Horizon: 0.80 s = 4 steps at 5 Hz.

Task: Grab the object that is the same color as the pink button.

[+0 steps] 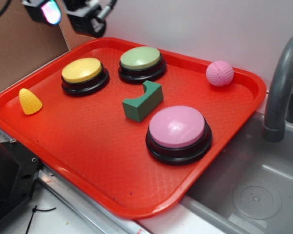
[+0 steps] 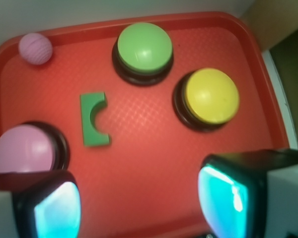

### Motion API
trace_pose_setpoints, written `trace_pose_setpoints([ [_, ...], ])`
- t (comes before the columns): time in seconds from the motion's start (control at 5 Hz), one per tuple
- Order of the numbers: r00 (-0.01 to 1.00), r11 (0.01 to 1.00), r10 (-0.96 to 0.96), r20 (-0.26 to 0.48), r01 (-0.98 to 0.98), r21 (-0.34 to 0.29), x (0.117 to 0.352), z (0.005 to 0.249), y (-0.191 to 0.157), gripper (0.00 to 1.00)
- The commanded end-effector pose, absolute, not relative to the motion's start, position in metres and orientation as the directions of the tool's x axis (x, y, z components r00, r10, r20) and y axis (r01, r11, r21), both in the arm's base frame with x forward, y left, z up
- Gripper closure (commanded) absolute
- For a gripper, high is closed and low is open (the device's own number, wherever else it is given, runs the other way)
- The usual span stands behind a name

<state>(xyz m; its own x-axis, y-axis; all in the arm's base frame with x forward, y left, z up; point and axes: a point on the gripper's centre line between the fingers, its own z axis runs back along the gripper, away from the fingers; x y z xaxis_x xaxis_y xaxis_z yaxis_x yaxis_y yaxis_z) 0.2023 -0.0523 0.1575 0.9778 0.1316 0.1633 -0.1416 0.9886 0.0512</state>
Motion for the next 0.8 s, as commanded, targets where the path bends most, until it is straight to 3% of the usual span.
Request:
trace_pose_setpoints([
  [0.0, 0.929, 0.99, 0.1, 0.356, -0.128, 0.055, 0.263, 0.139, -0.078, 0.0],
  [0.2, 0.884, 0.996, 0.023, 0.466, -0.062, 0.068, 0.298, 0.118, -0.086, 0.0],
  [0.6, 0.857, 0.999, -0.001, 0.516, -0.019, 0.034, 0.344, 0.087, -0.103, 0.0],
])
